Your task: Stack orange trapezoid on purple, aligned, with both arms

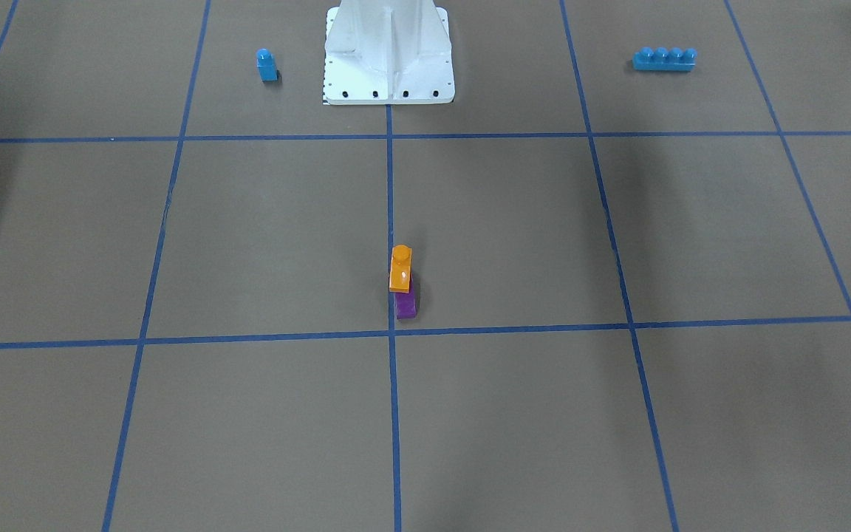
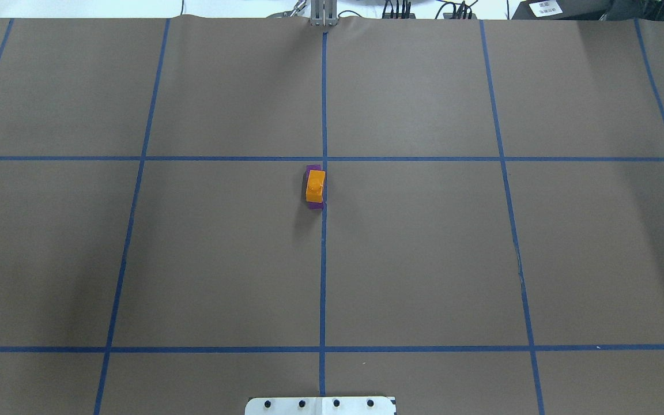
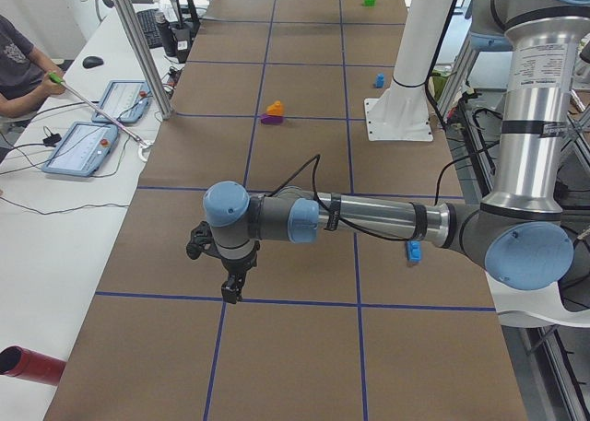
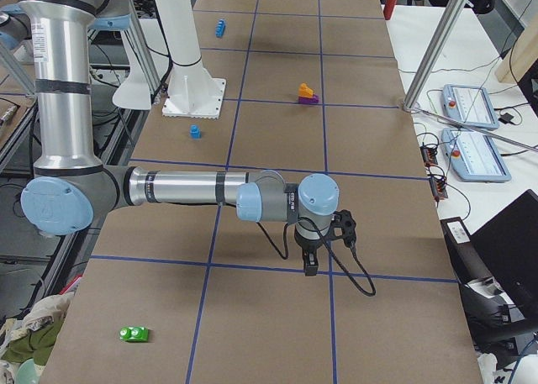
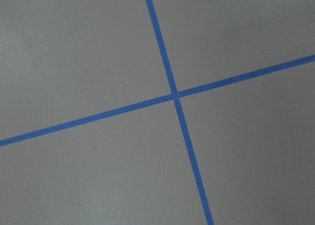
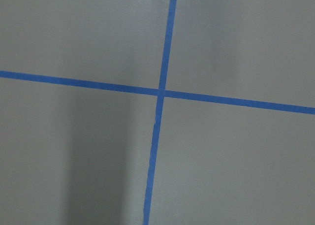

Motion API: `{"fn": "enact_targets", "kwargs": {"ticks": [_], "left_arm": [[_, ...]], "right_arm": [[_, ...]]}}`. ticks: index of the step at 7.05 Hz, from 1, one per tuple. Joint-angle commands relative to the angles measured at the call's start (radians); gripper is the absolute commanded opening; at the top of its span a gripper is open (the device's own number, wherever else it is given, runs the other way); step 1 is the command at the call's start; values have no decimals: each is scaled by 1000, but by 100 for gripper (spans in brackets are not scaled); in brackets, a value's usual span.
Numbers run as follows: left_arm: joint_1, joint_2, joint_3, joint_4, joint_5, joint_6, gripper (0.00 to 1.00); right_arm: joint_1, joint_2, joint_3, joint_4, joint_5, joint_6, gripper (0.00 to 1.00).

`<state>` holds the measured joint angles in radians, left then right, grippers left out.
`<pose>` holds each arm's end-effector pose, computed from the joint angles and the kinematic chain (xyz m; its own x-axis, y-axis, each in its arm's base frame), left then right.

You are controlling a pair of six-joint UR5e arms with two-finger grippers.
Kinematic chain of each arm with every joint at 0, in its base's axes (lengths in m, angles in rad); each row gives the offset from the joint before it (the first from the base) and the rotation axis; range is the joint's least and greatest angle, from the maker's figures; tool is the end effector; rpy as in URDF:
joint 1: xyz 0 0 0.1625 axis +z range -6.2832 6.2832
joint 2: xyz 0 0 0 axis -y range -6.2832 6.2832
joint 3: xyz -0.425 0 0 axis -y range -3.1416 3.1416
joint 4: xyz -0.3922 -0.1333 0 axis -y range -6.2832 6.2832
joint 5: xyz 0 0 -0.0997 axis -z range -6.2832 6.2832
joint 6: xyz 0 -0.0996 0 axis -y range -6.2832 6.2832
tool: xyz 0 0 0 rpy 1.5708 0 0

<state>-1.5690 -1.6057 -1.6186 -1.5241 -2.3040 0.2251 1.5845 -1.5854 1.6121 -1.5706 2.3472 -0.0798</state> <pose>-0.0657 -0.5081 0.6252 0.7238 0.2478 -0.6439 -0.1676 0.9685 0.1844 0.0702 -0.4865 0.6453 0.7125 -0.0887 0.6961 0.0432 0.9956 0.0826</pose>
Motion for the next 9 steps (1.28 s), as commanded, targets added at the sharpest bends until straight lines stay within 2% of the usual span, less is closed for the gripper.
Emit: {"fn": "enact_targets", "kwargs": {"ticks": [1, 2, 3, 9], "left_arm": [[0, -3, 0, -1, 0, -65, 100], [0, 1, -7, -1, -6, -66, 100], [0, 3, -6, -2, -14, -66, 100], [0, 1, -4, -2, -12, -64, 100]], "right_arm": [[23, -15, 27, -46, 46, 2, 100], [25, -15, 93, -146, 46, 27, 100], [23, -28, 109, -166, 49, 37, 100], [23, -39, 98, -163, 49, 35, 100]]}}
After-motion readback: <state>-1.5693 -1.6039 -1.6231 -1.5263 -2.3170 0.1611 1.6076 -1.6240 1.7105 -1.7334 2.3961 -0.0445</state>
